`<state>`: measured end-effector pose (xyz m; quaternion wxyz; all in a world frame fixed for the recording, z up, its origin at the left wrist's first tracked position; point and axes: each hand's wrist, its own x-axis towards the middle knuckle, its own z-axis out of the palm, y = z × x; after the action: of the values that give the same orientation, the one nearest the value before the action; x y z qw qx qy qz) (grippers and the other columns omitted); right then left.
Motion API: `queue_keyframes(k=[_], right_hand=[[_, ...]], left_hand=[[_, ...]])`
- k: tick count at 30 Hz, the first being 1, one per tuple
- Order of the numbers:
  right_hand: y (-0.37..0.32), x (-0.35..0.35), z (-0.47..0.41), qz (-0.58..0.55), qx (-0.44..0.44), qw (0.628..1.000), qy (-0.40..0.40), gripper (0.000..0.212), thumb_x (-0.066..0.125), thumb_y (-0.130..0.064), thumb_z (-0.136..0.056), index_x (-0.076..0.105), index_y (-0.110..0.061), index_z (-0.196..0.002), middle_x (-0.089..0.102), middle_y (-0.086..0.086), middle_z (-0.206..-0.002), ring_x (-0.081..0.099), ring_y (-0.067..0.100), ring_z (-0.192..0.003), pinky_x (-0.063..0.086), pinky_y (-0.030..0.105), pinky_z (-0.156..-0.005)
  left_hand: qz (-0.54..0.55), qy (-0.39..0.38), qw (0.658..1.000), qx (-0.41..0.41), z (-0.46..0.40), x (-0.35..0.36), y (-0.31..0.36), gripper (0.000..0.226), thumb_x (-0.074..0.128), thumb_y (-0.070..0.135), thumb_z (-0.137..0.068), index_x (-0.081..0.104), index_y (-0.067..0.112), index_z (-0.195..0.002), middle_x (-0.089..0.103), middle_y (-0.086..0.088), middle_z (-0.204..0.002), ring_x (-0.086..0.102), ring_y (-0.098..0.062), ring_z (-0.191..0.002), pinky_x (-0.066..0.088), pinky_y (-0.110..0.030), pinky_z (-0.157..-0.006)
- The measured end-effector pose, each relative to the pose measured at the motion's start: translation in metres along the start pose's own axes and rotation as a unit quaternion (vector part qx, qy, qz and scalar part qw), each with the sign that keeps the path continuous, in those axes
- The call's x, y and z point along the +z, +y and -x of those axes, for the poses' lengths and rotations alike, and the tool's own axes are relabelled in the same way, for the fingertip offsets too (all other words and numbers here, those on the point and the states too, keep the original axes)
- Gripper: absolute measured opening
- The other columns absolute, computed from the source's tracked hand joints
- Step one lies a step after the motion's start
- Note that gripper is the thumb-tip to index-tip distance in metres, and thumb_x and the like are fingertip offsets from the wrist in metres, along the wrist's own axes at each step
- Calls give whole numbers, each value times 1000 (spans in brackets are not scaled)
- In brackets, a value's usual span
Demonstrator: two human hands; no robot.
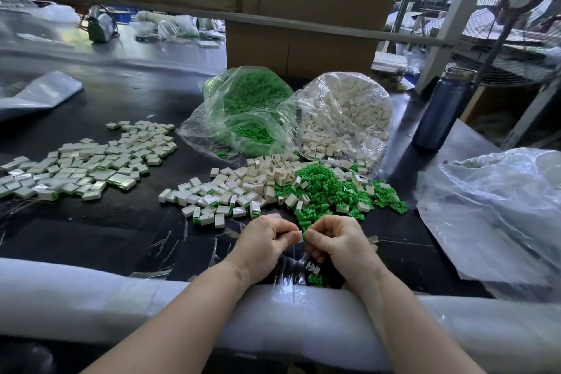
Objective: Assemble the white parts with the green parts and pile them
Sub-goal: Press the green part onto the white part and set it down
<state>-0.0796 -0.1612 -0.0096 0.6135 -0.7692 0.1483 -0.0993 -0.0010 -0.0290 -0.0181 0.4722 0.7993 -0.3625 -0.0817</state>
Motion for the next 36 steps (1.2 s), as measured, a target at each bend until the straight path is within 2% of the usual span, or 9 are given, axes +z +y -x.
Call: queue_keyframes(k=[8, 11, 15, 19, 23, 26, 29, 33, 36], right_hand=[[2, 1, -1, 20, -8, 1000, -2, 19, 63, 0, -85, 62, -8, -67, 60, -1, -49, 53, 7, -44, 45, 18, -45], [3, 2, -2, -28, -16, 999, 25, 15, 65, -2, -84, 64, -6, -69, 62, 0, -50, 56, 9, -45, 46, 18, -46], [4, 2, -1, -86, -35, 994, 56, 8, 68, -2, -81, 65, 2, -74, 65, 3, -53, 59, 9, -47, 48, 17, -46], [3, 2, -1, -80, -52, 994, 47, 9, 71, -2, -79, 64, 0, -73, 66, 4, -55, 62, 9, -49, 48, 17, -47], [2, 3, 0, -73, -65, 995, 33, 14, 71, -1, -79, 65, -7, -68, 66, 3, -56, 61, 9, -50, 48, 18, -47], [2, 2, 1, -76, -66, 995, 16, 13, 70, -1, -79, 66, -7, -68, 66, 5, -58, 60, 10, -51, 48, 19, -49], [1, 2, 1, -114, -58, 992, 6, 14, 64, -1, -84, 68, -7, -72, 67, 3, -60, 62, 11, -54, 48, 18, -48], [3, 3, -1, -108, -46, 993, 10, 10, 60, -16, -89, 66, -9, -89, 70, 9, -78, 68, 23, -70, 51, 24, -55], [3, 5, -2, -67, -45, 996, -34, 33, 53, -39, -83, 69, -12, -90, 70, 6, -78, 66, 17, -73, 51, 22, -60]], left_hand=[[-14, -11, 1000, 10, 1, 0, 2, 15, 63, 17, -87, 72, 8, -95, 50, 10, -73, 51, -9, -74, 41, -18, -73], [22, 21, 1000, -5, 1, 1, 2, 15, 64, 18, -86, 72, 9, -96, 60, 8, -78, 57, -7, -78, 44, -13, -74], [63, 32, 997, -20, 2, 3, 6, 15, 65, 19, -85, 72, 13, -97, 71, 2, -86, 66, -11, -84, 52, -23, -81], [68, 22, 997, -31, 3, 2, 6, 18, 65, 19, -86, 72, 12, -100, 72, 2, -89, 66, -9, -84, 52, -20, -79], [74, 23, 996, -40, 3, 1, 7, 11, 64, 13, -84, 72, 13, -92, 70, 3, -81, 63, -8, -76, 50, -16, -72], [84, 10, 995, -45, 3, -1, 8, 10, 62, 9, -84, 71, 12, -86, 69, -1, -78, 62, -13, -75, 50, -22, -73], [113, 15, 992, -55, 3, -2, 8, 10, 60, 7, -84, 68, 14, -85, 69, -9, -86, 64, -22, -82, 52, -30, -77], [141, 11, 989, -48, 2, -1, 8, 11, 62, 8, -86, 67, 17, -85, 58, -8, -102, 61, -18, -88, 51, -20, -79], [167, -13, 985, -42, 2, 0, 10, 16, 62, 7, -86, 65, 22, -82, 47, -6, -110, 58, -18, -90, 50, -20, -84]])
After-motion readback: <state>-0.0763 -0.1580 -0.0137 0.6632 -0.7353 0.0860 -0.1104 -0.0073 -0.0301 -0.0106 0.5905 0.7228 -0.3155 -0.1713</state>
